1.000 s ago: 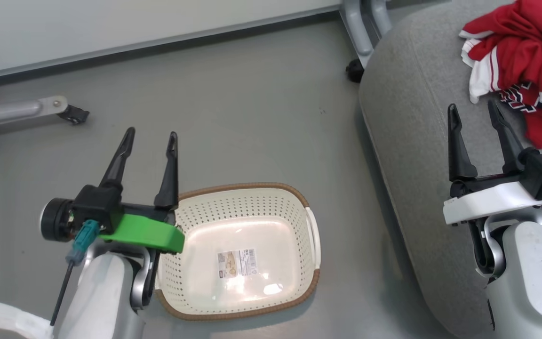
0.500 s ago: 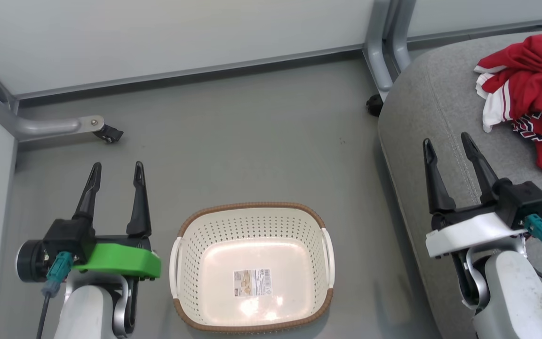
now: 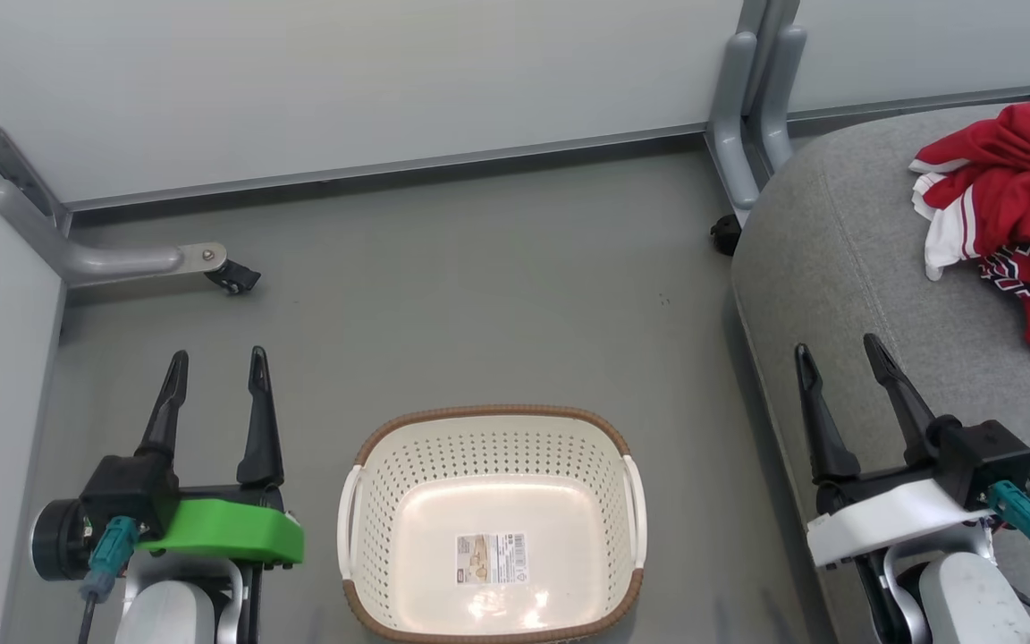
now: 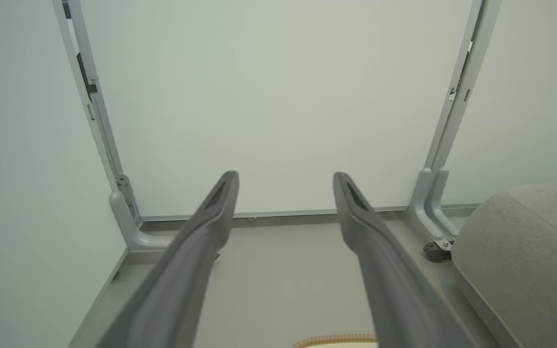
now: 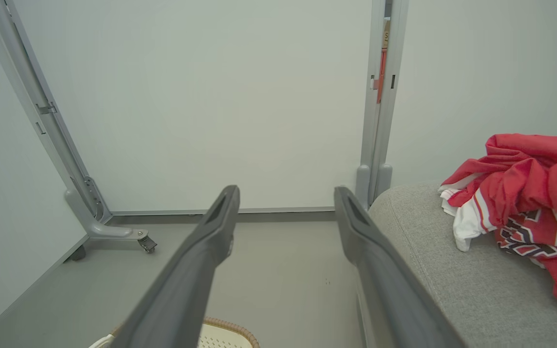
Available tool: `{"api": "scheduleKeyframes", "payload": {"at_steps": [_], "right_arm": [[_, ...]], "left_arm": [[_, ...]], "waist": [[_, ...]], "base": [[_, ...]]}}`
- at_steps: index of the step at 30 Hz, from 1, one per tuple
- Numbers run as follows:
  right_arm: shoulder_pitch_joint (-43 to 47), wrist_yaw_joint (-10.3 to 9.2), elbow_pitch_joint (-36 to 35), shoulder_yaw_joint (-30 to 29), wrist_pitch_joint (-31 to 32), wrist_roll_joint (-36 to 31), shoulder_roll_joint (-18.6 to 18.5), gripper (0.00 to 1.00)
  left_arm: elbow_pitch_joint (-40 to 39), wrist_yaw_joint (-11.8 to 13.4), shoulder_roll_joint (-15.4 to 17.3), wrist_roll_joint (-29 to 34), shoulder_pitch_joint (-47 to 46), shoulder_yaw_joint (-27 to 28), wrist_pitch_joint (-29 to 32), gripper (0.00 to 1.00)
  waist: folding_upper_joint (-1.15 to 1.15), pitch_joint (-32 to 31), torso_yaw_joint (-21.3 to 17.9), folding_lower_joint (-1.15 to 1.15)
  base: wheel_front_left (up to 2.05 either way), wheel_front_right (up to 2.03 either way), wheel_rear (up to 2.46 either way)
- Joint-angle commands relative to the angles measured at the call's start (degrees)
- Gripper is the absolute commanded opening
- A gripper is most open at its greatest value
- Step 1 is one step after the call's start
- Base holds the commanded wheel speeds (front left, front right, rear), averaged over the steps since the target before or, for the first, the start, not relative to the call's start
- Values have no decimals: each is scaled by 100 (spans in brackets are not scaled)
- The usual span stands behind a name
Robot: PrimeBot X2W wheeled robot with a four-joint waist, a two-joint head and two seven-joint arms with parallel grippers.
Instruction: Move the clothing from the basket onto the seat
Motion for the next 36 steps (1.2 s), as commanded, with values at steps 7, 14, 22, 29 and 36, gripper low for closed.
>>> {"api": "scheduleKeyframes", "payload": {"at_steps": [7,14,22,29,36], "right_arm": [[187,-4,-69,-38,-14,36,-15,100],[109,-4,-43,-61,-14,-3,-16,100],[90,-4,-23,-60,-14,25,-15,100],[178,1,128,-37,2,5,31,0],[208,0,219,-45,148,699,13,0]], "left_arm": [[-66,22,-18,-1,182,19,-2,100],[-33,43,-23,4,188,-1,-2,100],[17,89,-23,31,173,-16,-2,100],[161,60,-37,-19,152,-40,2,0],[269,29,-45,-676,152,49,204,0]], "waist": [[0,-34,48,0],[0,-25,61,0],[0,-25,52,0],[0,-21,47,0],[0,-42,38,0]], "base": [[0,0,0],[0,0,0],[0,0,0],[0,0,0],[0,0,0]]}}
